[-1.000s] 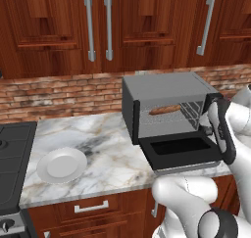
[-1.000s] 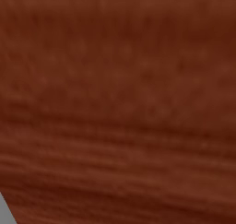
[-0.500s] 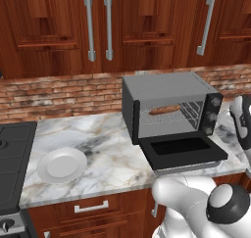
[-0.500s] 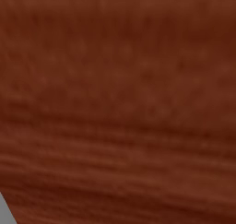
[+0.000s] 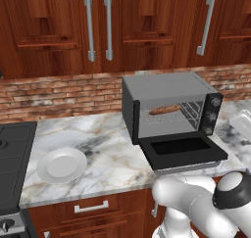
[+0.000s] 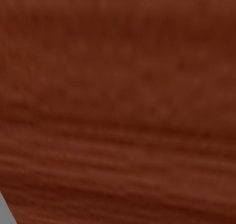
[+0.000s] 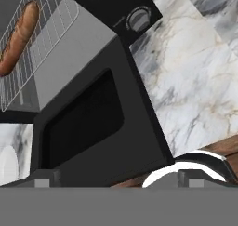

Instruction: Pull the toaster oven rack outwards. Pick up the baguette from the plate and place it on the toaster oven rack. Close the toaster oven door fully and set the temperature to the lowest setting.

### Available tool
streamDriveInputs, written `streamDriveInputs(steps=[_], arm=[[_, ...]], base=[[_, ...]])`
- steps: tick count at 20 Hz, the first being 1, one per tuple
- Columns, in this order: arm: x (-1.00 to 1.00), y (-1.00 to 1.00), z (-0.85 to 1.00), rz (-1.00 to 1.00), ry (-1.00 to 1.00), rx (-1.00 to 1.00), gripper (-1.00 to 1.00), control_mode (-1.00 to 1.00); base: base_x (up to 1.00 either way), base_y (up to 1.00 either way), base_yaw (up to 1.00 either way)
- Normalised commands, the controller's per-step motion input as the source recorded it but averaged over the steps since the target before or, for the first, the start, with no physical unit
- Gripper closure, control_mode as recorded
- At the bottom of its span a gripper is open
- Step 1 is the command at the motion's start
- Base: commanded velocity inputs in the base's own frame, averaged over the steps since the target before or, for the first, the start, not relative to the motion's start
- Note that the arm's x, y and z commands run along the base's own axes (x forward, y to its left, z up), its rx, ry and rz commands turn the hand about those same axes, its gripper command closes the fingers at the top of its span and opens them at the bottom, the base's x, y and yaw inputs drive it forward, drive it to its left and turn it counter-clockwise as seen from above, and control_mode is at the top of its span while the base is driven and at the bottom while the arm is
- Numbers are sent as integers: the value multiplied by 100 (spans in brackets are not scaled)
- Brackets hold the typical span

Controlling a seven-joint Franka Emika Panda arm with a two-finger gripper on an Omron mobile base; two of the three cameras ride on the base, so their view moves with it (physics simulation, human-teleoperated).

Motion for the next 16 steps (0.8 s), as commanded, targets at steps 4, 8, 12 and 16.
streamDriveInputs(steps=[4,8,12,16], arm=[[-5,5,-28,8,0,6,-100,-100],[0,9,-20,12,1,3,-100,-100],[0,6,-18,3,2,0,-100,-100],[-2,0,-11,0,0,1,-100,-100]], base=[[0,0,0],[0,0,0],[0,0,0],[0,0,0]])
